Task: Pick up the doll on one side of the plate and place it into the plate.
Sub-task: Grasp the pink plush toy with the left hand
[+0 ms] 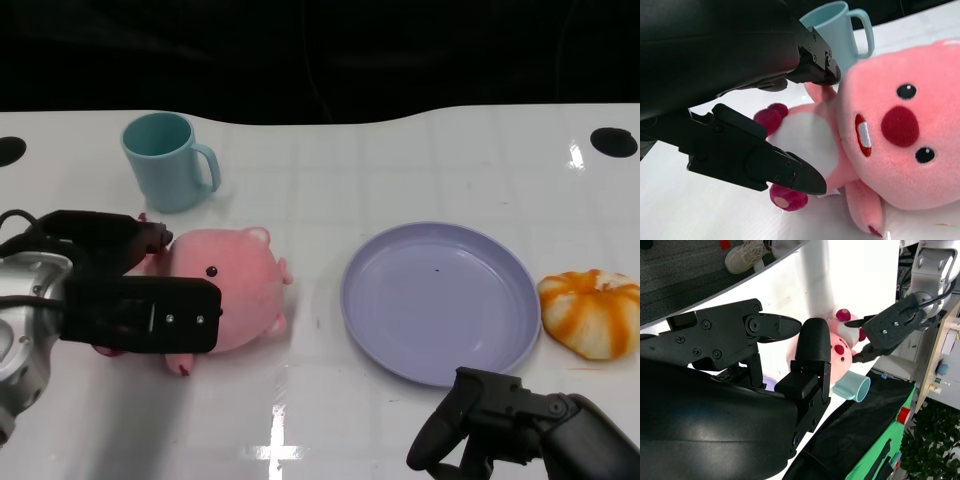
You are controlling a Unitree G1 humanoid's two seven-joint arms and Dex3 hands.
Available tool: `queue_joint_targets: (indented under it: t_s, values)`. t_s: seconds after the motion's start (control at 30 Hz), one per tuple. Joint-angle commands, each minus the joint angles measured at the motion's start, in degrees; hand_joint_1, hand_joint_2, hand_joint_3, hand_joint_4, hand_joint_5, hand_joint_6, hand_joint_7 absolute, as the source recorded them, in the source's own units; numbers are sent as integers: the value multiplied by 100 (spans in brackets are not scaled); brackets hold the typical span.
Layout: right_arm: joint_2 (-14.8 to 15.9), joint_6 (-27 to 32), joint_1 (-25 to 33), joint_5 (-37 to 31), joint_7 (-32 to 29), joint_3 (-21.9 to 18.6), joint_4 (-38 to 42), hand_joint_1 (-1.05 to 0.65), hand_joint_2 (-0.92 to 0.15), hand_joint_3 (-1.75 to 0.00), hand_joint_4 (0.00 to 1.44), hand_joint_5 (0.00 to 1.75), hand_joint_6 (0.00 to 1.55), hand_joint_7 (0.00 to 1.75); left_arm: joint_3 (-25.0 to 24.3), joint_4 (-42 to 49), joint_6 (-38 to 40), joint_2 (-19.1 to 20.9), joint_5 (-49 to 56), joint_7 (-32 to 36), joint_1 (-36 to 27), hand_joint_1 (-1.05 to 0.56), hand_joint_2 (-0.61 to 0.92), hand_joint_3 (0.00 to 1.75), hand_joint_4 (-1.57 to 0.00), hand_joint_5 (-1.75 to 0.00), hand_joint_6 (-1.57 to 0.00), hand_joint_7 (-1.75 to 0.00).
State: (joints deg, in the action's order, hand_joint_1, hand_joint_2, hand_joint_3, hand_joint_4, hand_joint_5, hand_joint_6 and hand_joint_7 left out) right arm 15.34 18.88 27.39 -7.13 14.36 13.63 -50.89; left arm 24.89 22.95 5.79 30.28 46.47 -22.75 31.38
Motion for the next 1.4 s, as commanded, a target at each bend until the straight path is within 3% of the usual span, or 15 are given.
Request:
queue_joint_targets:
  t_s: [0.03, 0.37, 0.57, 0.67, 0.7, 0.77, 0.8, 0.83, 0.87, 0.9, 0.93, 1.0, 1.07, 1.17, 1.4]
  values:
    - [4, 115, 37, 32, -13, 9, -138, -25, -92, -33, 67, 154, 60, 126, 192, 516, -67, -87, 80, -2, 303, -68, 90, 0, -22, -14, -31, -1]
    - [25, 176, 83, -24, -28, 54, -264, -25, -92, -33, 67, 155, 60, 125, 662, 2071, -198, -610, 32, 88, 755, -66, 90, 0, -22, -8, -32, -1]
    - [-4, 265, 109, 15, -29, 66, -332, -26, -92, -33, 67, 155, 60, 125, 794, 2763, -417, -897, -78, 514, 758, -61, 90, 0, -27, -8, -37, -2]
    - [-9, 258, 107, 32, -27, 64, -332, -26, -92, -34, 67, 155, 60, 126, 671, 3038, -664, -1035, -294, 1004, 634, -48, 92, 1, -53, -10, -55, -4]
    - [-6, 253, 105, 29, -26, 64, -328, -26, -92, -34, 67, 155, 60, 126, 624, 3118, -767, -1060, -372, 1171, 604, -43, 92, 2, -75, -13, -75, -5]
    - [-1, 207, 103, 26, -26, 66, -296, -25, -92, -34, 67, 155, 60, 126, 577, 3316, -1010, -1113, -454, 1622, 531, -40, 91, 1, -91, -14, -96, -7]
    - [-9, 214, 99, 29, -31, 66, -293, -25, -92, -33, 67, 156, 60, 126, 567, 3398, -1125, -1125, -478, 1816, 499, -36, 91, 1, -101, -23, -109, -9]
    - [-18, 234, 93, 33, -36, 67, -293, -25, -92, -33, 67, 156, 60, 126, 558, 3446, -1210, -1127, -497, 1967, 471, -32, 91, 0, -95, -59, -116, -13]
    - [-24, 264, 85, 34, -38, 68, -304, -25, -92, -33, 67, 156, 60, 126, 560, 3463, -1266, -1117, -503, 2088, 452, -30, 91, 0, -87, -96, -120, -18]
    - [-24, 278, 76, 26, -39, 71, -310, -25, -92, -33, 67, 156, 60, 126, 565, 3470, -1336, -1101, -498, 2249, 424, -27, 92, 6, -80, -137, -108, -66]
    - [-18, 274, 67, 10, -40, 75, -308, -25, -92, -33, 67, 156, 60, 126, 578, 3481, -1386, -1086, -487, 2386, 406, -24, 90, 13, -80, -155, -89, -115]
    - [-16, 275, 60, 7, -38, 75, -301, -26, -92, -33, 67, 156, 60, 126, 578, 3489, -1400, -1078, -489, 2594, 373, -24, 92, 29, -79, -171, -66, -159]
    - [-24, 255, 41, 23, -35, 69, -258, -26, -92, -33, 67, 156, 60, 126, 505, 3488, -1479, -1071, -567, 2805, 325, -24, 92, 37, -77, -174, -62, -158]
    - [-38, 257, 1, 49, -31, 68, -211, -26, -92, -33, 68, 156, 60, 126, 315, 3459, -1614, -1085, -777, 3136, 224, -24, 90, 45, -81, -175, -60, -171]
    - [-31, 366, -71, 22, -23, 90, -195, -25, -92, -33, 66, 155, 59, 126, -487, 2515, -1388, -1234, -1567, 3531, -360, -21, 66, 85, -96, -175, -74, -175]
